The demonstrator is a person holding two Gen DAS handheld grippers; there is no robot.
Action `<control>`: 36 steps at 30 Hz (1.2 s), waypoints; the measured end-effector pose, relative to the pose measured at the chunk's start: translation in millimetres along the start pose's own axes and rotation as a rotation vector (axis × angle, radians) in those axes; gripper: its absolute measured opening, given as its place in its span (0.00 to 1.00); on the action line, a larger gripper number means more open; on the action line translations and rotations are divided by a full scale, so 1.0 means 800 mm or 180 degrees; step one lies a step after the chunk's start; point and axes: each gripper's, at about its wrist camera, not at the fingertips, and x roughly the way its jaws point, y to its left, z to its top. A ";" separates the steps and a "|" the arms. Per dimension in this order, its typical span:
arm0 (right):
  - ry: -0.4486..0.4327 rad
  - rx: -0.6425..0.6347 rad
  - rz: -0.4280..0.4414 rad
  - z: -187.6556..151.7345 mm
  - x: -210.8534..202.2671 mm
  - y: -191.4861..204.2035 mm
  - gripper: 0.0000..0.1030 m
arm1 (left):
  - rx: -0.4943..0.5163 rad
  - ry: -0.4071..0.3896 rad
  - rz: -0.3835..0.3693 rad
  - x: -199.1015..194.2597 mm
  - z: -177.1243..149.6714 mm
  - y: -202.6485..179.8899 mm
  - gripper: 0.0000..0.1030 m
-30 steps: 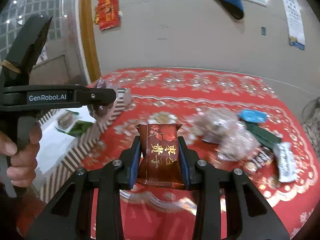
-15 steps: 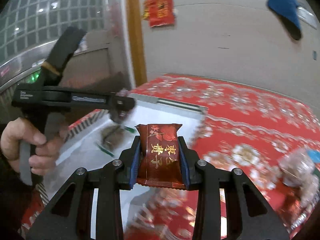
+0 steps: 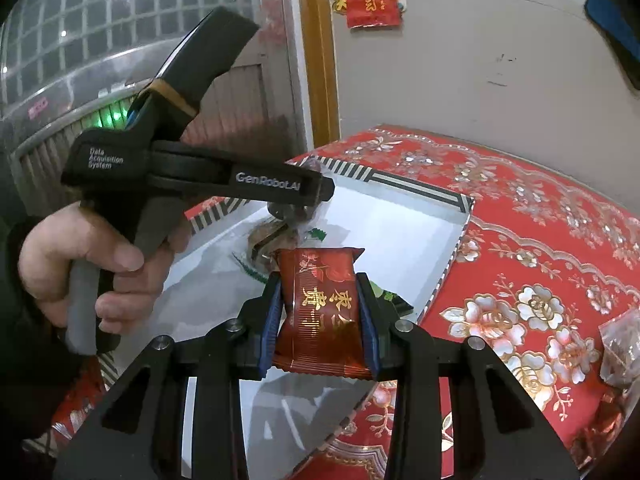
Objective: Organize snacks
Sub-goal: 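Carry the dates and red candy into the white tray and release both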
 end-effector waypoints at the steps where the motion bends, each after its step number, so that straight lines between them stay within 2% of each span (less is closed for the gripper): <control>1: 0.0001 -0.0017 -0.0010 -0.001 0.000 0.002 0.33 | -0.0001 0.0001 0.0002 0.000 0.000 0.000 0.63; 26: -0.0002 -0.0103 -0.0046 0.001 -0.002 0.005 0.33 | 0.0015 0.0013 0.0049 0.001 0.000 -0.002 0.65; 28: 0.0010 -0.0105 -0.0060 0.001 -0.002 0.005 0.37 | 0.0045 0.0031 0.0106 0.003 0.000 -0.005 0.67; 30: -0.0001 -0.0080 -0.0066 0.001 -0.003 0.003 0.56 | 0.0042 0.0045 0.0162 0.003 -0.001 -0.005 0.73; 31: -0.0024 -0.0065 -0.0051 0.001 -0.004 0.001 0.60 | 0.0029 0.0047 0.0176 0.003 -0.001 -0.004 0.76; 36: -0.0072 -0.0001 -0.0057 0.000 -0.007 -0.003 0.60 | -0.0044 0.0068 0.0193 0.005 -0.001 0.003 0.80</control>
